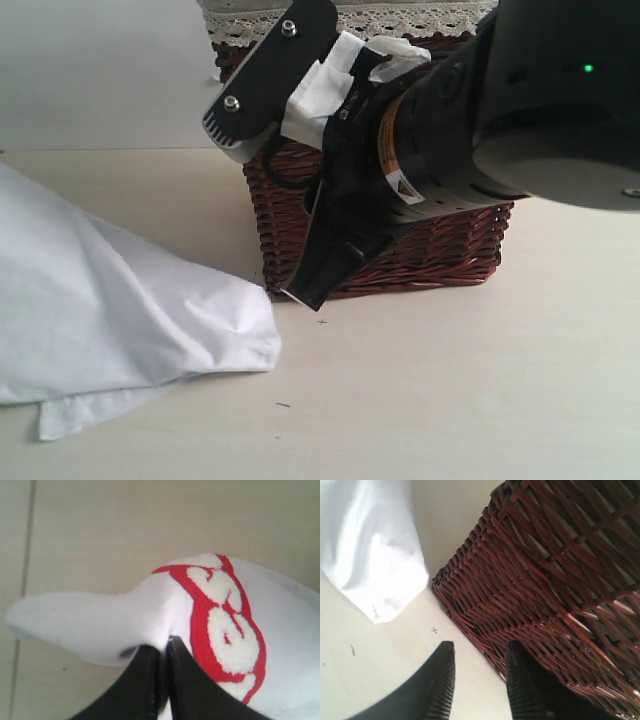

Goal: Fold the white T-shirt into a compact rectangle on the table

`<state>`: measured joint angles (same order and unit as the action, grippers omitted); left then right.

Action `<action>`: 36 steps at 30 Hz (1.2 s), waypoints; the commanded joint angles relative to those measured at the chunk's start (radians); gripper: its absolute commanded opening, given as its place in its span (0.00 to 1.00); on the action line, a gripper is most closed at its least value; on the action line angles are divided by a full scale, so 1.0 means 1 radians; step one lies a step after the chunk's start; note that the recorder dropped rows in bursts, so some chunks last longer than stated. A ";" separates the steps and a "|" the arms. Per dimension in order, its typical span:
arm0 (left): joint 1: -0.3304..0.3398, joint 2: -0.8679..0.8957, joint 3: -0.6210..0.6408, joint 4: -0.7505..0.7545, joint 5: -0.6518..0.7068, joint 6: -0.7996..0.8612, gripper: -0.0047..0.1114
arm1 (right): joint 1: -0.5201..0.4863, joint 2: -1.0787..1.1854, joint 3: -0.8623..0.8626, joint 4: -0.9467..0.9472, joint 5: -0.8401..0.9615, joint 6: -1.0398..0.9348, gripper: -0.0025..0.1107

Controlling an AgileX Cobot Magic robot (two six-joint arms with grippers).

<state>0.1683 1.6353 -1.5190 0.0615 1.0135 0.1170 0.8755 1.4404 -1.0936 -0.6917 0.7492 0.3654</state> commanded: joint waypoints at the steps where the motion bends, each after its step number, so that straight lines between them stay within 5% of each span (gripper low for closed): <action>1: 0.001 -0.074 -0.096 0.120 0.041 -0.055 0.04 | -0.003 -0.007 -0.010 0.001 -0.008 -0.002 0.32; 7: 0.001 -0.137 -0.195 0.162 0.002 -0.203 0.04 | -0.003 -0.007 -0.010 0.004 -0.028 -0.002 0.32; 15: -0.025 -0.224 -0.298 -0.231 -0.175 -0.237 0.04 | -0.003 -0.007 -0.010 0.038 -0.068 -0.005 0.36; 22: -0.029 -0.282 -0.408 -0.251 -0.126 -0.304 0.04 | -0.003 -0.016 -0.010 0.113 -0.075 -0.079 0.50; 28: -0.029 -0.308 -0.410 -0.477 -0.025 -0.220 0.04 | -0.003 -0.079 -0.010 0.195 -0.097 -0.137 0.51; 32: -0.029 -0.302 -0.358 -0.366 0.184 -0.207 0.04 | -0.003 -0.139 -0.010 0.195 -0.090 -0.139 0.51; 36: -0.029 -0.306 -0.192 -0.217 0.208 -0.204 0.04 | -0.003 -0.187 -0.010 0.205 -0.088 -0.139 0.51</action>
<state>0.1450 1.3324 -1.8096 -0.2563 1.2072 -0.0974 0.8755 1.2851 -1.0936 -0.5017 0.6640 0.2342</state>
